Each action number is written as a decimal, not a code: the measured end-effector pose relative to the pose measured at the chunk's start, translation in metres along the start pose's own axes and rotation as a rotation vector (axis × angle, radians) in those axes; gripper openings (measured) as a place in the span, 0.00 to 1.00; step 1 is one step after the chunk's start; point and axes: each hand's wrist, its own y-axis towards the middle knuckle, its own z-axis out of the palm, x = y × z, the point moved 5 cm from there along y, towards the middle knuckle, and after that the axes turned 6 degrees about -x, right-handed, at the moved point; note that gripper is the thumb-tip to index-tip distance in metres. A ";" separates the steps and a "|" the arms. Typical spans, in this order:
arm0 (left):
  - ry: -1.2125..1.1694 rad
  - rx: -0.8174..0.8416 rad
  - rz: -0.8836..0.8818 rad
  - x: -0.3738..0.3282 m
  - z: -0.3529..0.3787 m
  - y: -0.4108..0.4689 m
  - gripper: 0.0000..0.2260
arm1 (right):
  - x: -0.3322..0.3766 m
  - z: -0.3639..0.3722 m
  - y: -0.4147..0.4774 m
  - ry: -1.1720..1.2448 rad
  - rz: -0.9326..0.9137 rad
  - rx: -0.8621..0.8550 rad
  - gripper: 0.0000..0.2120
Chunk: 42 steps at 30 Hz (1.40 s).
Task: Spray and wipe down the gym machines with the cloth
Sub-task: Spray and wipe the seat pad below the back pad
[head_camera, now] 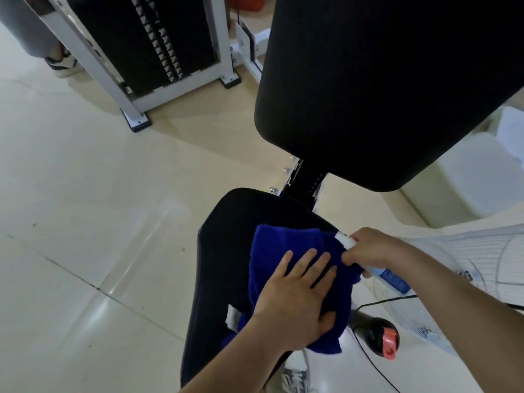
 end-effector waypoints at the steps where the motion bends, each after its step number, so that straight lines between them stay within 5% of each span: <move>1: -0.003 0.011 0.005 -0.002 0.001 -0.016 0.31 | 0.002 0.007 -0.009 -0.031 -0.013 0.027 0.08; 6: 0.001 -0.059 -0.111 0.014 -0.001 -0.079 0.31 | 0.020 0.041 -0.056 -0.165 -0.144 -0.004 0.05; 14: -0.027 -0.138 -0.684 0.046 -0.010 -0.139 0.35 | 0.074 0.083 -0.101 -0.116 -0.428 -0.221 0.11; 22: -0.118 -0.217 -0.767 0.082 -0.025 -0.093 0.31 | 0.098 0.070 -0.072 -0.158 -0.538 -0.371 0.13; 30: -0.097 -0.215 -0.680 0.147 -0.029 -0.010 0.24 | 0.103 0.033 -0.014 -0.168 -0.356 -0.510 0.16; 33: -0.150 -0.354 -0.640 0.150 -0.050 0.016 0.19 | 0.095 0.014 -0.003 -0.134 -0.259 -0.529 0.15; 35: -0.400 -0.491 -0.785 0.160 -0.068 0.020 0.15 | 0.093 0.005 0.001 0.080 -0.251 -0.480 0.13; 39: -1.474 -0.798 -1.165 0.180 -0.101 0.015 0.13 | 0.118 -0.016 -0.018 0.652 -0.342 -0.477 0.07; 42: -2.123 -0.909 -0.995 0.184 -0.140 0.047 0.15 | 0.142 -0.041 -0.040 0.669 -0.476 -0.679 0.10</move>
